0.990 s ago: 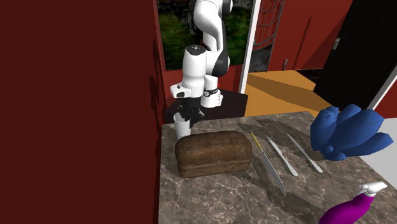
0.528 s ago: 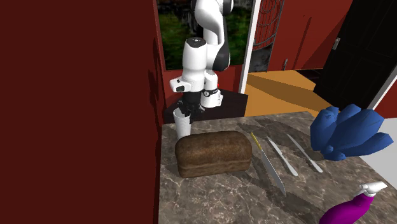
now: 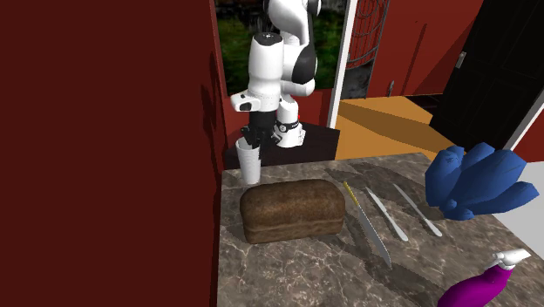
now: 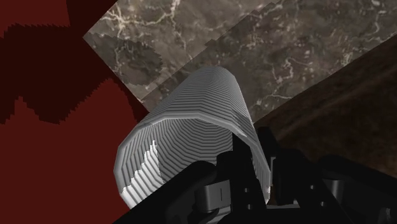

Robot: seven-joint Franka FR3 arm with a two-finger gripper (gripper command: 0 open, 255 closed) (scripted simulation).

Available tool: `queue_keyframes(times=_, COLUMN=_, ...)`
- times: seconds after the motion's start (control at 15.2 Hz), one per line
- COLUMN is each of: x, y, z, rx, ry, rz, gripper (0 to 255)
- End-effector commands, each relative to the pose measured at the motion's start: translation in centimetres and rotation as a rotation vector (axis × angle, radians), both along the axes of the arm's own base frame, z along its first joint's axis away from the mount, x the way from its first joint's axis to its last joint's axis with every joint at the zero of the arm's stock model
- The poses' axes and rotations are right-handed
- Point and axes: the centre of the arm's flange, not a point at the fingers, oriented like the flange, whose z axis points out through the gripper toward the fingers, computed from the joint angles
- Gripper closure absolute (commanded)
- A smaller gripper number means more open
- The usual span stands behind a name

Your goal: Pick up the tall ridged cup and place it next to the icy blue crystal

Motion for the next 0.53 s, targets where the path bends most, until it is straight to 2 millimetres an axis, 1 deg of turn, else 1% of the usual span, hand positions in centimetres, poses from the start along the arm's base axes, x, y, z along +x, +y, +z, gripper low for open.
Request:
queue_keyframes(times=0.0, x=0.0, y=0.0, z=1.1, rx=0.0, ry=0.0, rz=0.0, gripper=255)
queue_keyframes(times=0.46, x=0.0, y=0.0, z=4.8, rx=0.0, ry=0.0, rz=0.0, gripper=255)
